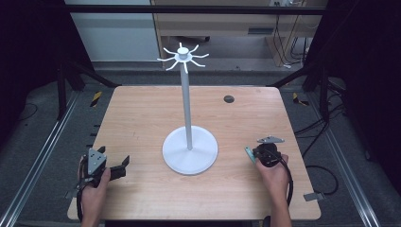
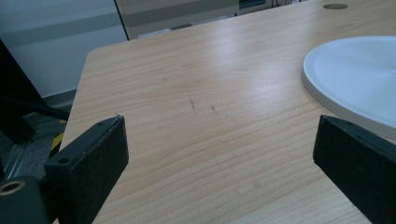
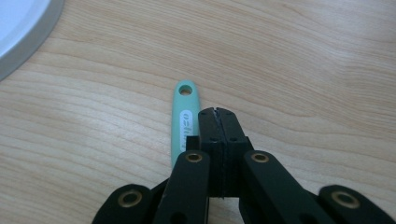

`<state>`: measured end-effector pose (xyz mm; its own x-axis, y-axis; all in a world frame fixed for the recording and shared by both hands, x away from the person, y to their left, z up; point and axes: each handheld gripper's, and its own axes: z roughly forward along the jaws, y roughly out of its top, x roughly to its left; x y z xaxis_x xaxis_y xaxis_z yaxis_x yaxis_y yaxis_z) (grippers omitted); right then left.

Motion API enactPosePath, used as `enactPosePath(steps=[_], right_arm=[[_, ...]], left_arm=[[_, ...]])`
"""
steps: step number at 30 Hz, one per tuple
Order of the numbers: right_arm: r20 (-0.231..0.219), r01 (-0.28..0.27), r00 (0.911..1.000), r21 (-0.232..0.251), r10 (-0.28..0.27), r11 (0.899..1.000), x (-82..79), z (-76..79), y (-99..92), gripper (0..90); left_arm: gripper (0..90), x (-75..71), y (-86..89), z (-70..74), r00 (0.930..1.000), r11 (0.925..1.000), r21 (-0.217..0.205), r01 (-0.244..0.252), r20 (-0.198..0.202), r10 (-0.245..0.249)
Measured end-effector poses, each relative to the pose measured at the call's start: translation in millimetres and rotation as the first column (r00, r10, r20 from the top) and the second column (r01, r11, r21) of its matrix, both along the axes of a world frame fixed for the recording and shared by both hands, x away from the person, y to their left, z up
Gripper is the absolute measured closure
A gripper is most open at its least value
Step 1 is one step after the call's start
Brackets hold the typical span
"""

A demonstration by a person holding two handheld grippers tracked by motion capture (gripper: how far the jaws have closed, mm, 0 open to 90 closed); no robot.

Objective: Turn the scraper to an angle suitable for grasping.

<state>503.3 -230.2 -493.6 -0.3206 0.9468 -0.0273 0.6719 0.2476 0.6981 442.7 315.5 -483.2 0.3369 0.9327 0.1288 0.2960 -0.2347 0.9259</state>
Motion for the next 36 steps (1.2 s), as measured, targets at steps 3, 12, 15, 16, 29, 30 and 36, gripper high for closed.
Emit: enactPosePath(steps=[3, 12, 15, 16, 29, 30, 36], right_arm=[[-0.002, -0.019, 0.9998, 0.001, 0.019, 1.000, -1.1, 0.6, 1.7, 90.0], [-0.014, -0.099, 0.9950, 0.031, 0.099, 0.995, -8.8, 3.3, 9.9, 90.0], [-0.018, -0.132, 0.9910, 0.063, 0.133, 0.989, -11.8, 4.4, 12.9, 90.0], [-0.028, -0.140, 0.9895, 0.067, 0.142, 0.988, -12.7, 4.9, 15.2, 90.0], [0.008, -0.115, 0.9933, 0.045, 0.115, 0.992, -10.7, 6.7, 13.7, 90.0], [0.008, -0.114, 0.9934, 0.045, 0.114, 0.992, -10.6, 7.0, 13.9, 90.0], [0.014, -0.106, 0.9943, 0.036, 0.106, 0.994, -10.1, 10.3, 14.0, 90.0]], left_arm=[[2.9, 0.0, 0.2, 0.2, 1.0000, 1.0000, 0.002, -0.002, 0.002, 0.002], [2.9, -0.1, 1.0, 0.4, 1.0000, 1.0000, 0.006, -0.003, 0.001, 0.003], [2.9, 0.5, 1.5, 0.4, 1.0000, 1.0000, 0.003, -0.003, 0.000, 0.003], [2.9, 0.8, 1.5, 0.3, 1.0000, 1.0000, 0.004, -0.003, -0.002, 0.003], [2.9, 0.8, 0.8, 0.4, 1.0000, 1.0000, 0.006, -0.001, -0.001, 0.001], [2.9, 0.6, 0.9, 0.5, 1.0000, 1.0000, 0.007, -0.001, 0.000, 0.001], [2.9, 0.1, 2.2, 0.4, 1.0000, 1.0000, 0.002, -0.005, -0.002, 0.005]])
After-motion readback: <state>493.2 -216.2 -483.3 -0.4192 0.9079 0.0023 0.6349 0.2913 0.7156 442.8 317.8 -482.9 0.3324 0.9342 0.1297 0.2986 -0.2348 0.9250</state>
